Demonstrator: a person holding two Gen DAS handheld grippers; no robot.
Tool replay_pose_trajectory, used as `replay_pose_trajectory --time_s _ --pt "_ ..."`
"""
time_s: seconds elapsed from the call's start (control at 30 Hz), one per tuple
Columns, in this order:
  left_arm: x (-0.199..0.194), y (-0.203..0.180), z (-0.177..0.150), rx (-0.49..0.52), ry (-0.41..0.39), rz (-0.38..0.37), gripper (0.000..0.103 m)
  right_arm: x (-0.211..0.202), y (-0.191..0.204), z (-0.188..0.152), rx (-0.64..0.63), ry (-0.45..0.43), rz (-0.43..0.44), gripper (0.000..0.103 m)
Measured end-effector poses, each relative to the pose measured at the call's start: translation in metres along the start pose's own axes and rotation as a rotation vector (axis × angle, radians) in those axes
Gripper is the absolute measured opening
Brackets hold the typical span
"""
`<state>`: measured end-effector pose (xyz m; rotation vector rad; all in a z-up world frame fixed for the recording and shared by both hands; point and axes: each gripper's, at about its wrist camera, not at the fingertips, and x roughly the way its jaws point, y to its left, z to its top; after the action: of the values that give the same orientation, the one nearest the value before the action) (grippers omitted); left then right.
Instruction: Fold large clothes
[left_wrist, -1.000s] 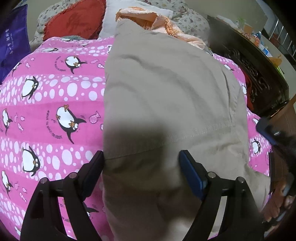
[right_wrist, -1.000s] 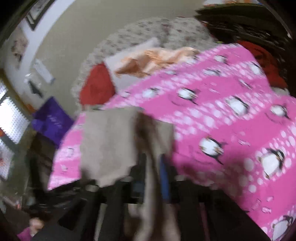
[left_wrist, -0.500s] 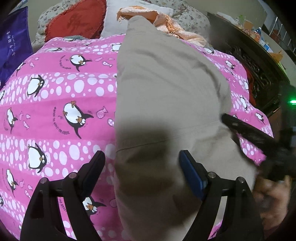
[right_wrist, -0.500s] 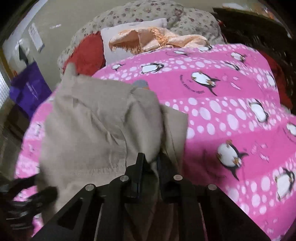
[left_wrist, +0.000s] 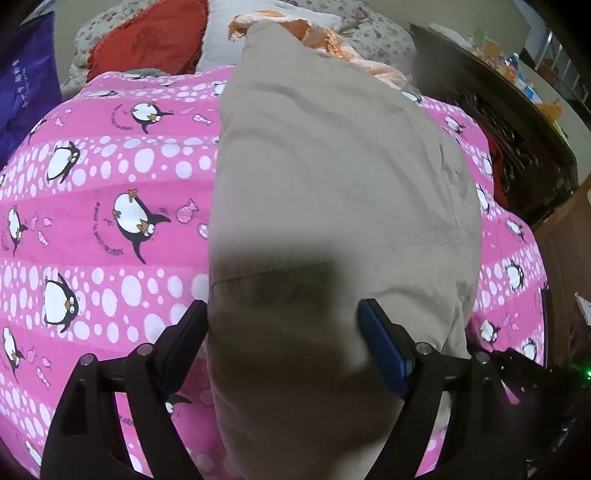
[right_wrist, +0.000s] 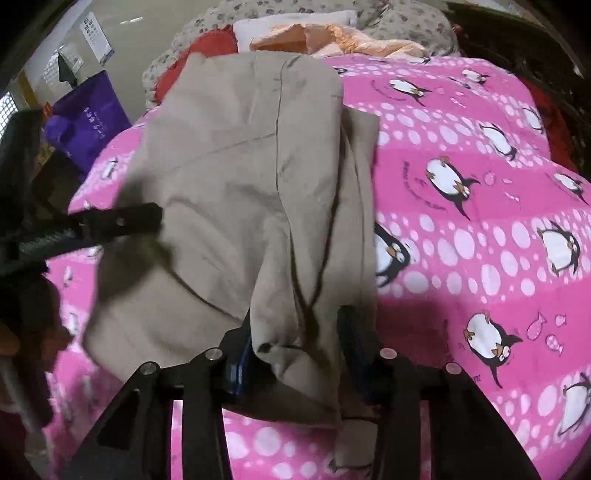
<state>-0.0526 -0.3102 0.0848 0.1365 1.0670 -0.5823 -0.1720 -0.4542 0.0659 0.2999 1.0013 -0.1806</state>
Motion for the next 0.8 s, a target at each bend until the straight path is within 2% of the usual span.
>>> replay_pose_trajectory --time_s 0.07,0.17,0.23,0.27,0.3,0.33,0.43,0.47,0.6,0.67,0.73,0.8 --pt "-0.002 -0.001 -0.003 0.008 -0.01 0.007 0.083 -0.007 0.001 -0.001 0.0 -0.01 -0.009 0.045" --pt "-0.007 0.002 -0.003 0.012 -0.013 0.002 0.083 -0.026 -0.004 0.006 0.026 -0.036 0.029 0.049" --pt "-0.011 0.005 -0.003 0.012 -0.014 -0.007 0.083 -0.04 -0.012 0.016 0.063 -0.079 0.045 0.065" --pt "-0.013 0.008 -0.004 0.014 -0.018 -0.019 0.083 -0.047 -0.017 0.022 0.089 -0.122 0.055 0.079" --pt "-0.016 0.013 -0.004 0.012 -0.024 -0.042 0.083 -0.049 -0.019 0.026 0.101 -0.153 0.069 0.088" --pt "-0.017 0.017 -0.004 0.002 -0.025 -0.067 0.083 -0.047 -0.022 0.031 0.105 -0.169 0.09 0.09" --pt "-0.013 0.035 -0.003 -0.062 -0.012 -0.202 0.083 -0.023 -0.029 0.046 0.096 -0.112 0.147 0.089" --pt "-0.012 0.04 -0.003 -0.081 -0.008 -0.226 0.083 -0.015 -0.031 0.049 0.097 -0.099 0.163 0.09" --pt "0.003 0.051 -0.001 -0.092 -0.011 -0.272 0.085 0.013 -0.049 0.061 0.151 -0.085 0.229 0.09" --pt "0.013 0.05 0.001 -0.099 0.013 -0.305 0.085 0.027 -0.053 0.067 0.177 -0.052 0.3 0.09" --pt "0.024 0.047 0.003 -0.111 0.042 -0.357 0.087 0.031 -0.051 0.07 0.167 -0.049 0.342 0.09" --pt "0.033 0.042 0.004 -0.114 0.067 -0.365 0.087 0.035 -0.042 0.072 0.117 -0.049 0.344 0.087"
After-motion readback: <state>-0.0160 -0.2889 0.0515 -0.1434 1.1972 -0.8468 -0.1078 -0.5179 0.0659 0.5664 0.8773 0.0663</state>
